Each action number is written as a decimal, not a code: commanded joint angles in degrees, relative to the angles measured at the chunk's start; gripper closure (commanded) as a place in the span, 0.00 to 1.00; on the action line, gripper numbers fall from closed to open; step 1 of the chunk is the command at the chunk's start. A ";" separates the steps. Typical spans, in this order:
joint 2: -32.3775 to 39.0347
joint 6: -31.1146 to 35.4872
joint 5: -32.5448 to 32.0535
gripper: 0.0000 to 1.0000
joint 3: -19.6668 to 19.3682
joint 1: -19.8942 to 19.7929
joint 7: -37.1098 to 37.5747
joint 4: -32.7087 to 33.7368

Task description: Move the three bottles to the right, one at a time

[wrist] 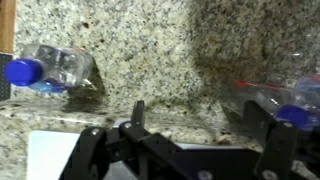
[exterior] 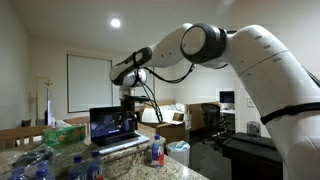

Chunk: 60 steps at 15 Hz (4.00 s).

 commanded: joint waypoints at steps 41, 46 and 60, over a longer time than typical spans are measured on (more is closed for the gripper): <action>18.08 -5.69 -0.77 0.26 -0.57 12.60 29.53 21.22; 18.00 -6.06 -0.75 0.59 -0.55 12.56 29.37 21.01; 15.16 -9.23 -0.98 0.86 -0.96 12.04 28.94 18.92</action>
